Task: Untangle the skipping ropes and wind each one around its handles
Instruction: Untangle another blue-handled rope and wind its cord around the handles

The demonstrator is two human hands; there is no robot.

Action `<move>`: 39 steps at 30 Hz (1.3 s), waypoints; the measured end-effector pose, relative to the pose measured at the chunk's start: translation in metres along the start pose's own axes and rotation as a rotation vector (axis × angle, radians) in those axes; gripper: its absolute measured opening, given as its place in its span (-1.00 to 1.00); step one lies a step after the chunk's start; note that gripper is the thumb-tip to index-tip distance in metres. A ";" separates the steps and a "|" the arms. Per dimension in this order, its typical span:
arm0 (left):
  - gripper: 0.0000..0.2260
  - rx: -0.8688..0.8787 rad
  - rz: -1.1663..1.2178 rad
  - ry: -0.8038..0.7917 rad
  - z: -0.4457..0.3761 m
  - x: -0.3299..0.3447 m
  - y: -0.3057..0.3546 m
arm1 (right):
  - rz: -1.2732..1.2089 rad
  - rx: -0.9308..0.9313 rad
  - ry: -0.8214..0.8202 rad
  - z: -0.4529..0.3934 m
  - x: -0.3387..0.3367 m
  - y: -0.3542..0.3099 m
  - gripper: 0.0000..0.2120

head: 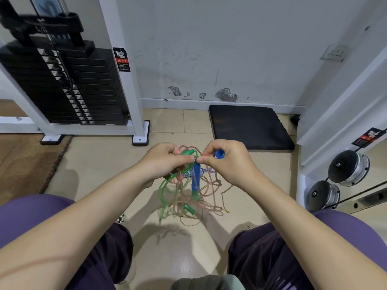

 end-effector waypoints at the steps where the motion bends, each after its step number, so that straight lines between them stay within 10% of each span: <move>1: -0.71 -0.017 0.014 0.000 -0.001 -0.001 -0.001 | -0.011 -0.010 0.026 0.000 -0.002 0.000 -0.84; 19: -0.58 -0.001 0.049 0.015 -0.003 -0.003 0.000 | 0.006 -0.339 0.077 0.007 0.013 -0.016 -0.86; 29: -0.36 -0.057 0.077 -0.056 0.000 -0.002 0.000 | -0.359 -0.081 0.008 0.003 0.000 -0.007 -0.86; 39: -0.90 -0.097 0.280 0.104 -0.007 -0.017 -0.005 | -0.242 -0.033 0.009 0.005 -0.001 -0.004 -0.85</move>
Point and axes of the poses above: each hand's wrist, its own z-axis away from the middle knuckle, its own x-axis out of the palm, y = z × x, the point moved 5 cm from there along -z, towards the middle knuckle, and after that the axes turned 1 degree about -x, right-handed, at the moved point
